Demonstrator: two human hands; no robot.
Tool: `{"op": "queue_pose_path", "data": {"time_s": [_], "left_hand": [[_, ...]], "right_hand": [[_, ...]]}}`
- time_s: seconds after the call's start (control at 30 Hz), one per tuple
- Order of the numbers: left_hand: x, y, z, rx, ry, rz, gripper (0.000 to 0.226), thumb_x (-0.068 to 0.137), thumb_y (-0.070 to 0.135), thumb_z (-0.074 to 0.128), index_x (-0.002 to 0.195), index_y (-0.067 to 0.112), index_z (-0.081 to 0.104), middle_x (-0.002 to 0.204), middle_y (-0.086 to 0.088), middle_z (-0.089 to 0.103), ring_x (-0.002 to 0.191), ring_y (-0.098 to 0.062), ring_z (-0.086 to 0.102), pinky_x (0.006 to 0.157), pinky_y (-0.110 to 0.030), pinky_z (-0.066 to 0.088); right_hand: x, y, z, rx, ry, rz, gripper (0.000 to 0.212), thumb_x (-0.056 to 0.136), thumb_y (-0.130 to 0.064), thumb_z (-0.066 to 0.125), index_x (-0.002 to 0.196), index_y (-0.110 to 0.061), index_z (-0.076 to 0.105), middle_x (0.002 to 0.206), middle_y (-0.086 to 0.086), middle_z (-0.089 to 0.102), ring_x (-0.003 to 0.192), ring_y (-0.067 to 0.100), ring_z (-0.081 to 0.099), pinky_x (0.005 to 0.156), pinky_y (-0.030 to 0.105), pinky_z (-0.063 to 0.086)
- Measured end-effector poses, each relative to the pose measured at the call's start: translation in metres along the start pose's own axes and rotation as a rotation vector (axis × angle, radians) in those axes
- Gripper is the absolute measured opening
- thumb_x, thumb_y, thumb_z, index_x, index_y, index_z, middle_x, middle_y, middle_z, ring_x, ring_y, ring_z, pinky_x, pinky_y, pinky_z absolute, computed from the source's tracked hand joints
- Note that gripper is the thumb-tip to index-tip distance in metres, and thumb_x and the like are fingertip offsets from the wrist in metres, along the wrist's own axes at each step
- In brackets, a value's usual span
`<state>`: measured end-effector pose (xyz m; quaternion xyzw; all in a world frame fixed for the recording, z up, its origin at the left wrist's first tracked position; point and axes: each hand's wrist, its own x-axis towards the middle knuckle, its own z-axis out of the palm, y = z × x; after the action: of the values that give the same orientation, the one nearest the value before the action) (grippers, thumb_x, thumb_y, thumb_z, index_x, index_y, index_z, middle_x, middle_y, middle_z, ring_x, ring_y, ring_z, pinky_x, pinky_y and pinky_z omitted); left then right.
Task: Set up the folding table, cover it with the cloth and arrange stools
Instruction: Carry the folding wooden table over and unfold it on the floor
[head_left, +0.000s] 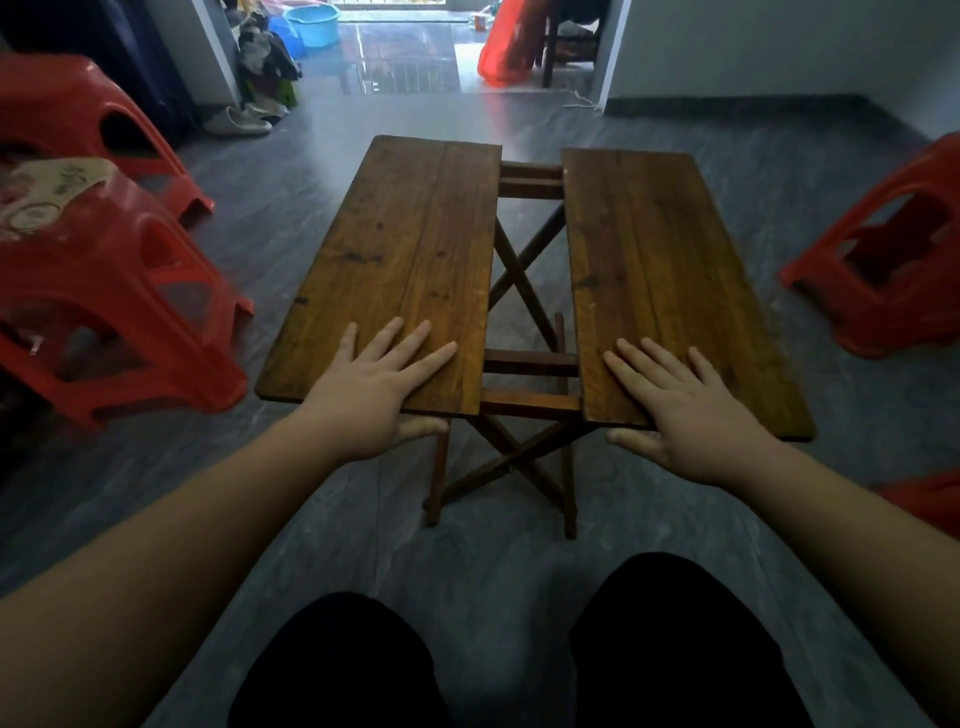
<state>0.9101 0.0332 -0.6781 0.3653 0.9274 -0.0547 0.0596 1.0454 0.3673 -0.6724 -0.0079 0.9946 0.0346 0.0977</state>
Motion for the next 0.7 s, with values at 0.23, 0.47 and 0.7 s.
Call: {"op": "queue_pose_path", "data": {"time_s": [0.23,0.47,0.7], "left_hand": [[0.002,0.003,0.01,0.016,0.058,-0.018,0.084,0.08,0.087,0.013,0.15,0.05,-0.013,0.167,0.004,-0.006,0.153,-0.024,-0.008,0.119,-0.063,0.002],[0.015,0.025,0.024,0.003,0.069,-0.005,0.082,0.083,0.085,0.014,0.151,0.048,-0.012,0.167,0.003,-0.004,0.153,-0.027,-0.006,0.118,-0.065,0.001],[0.029,0.059,0.048,-0.038,0.066,0.019,0.081,0.084,0.083,0.016,0.153,0.046,-0.008,0.167,0.002,0.0,0.153,-0.027,-0.004,0.117,-0.065,-0.001]], "right_hand": [[0.0,-0.003,0.011,-0.053,0.078,0.003,0.086,0.087,-0.08,0.005,0.158,-0.033,-0.002,0.166,-0.008,0.001,0.153,0.016,0.0,0.122,0.053,0.009],[0.003,-0.001,0.027,-0.052,0.064,0.002,0.086,0.087,-0.08,0.004,0.158,-0.032,-0.002,0.166,-0.008,0.0,0.153,0.017,0.0,0.122,0.054,0.011],[0.007,0.001,0.053,-0.034,0.031,0.0,0.085,0.087,-0.079,0.006,0.158,-0.032,-0.002,0.166,-0.007,0.001,0.153,0.018,0.0,0.122,0.053,0.008]]}}
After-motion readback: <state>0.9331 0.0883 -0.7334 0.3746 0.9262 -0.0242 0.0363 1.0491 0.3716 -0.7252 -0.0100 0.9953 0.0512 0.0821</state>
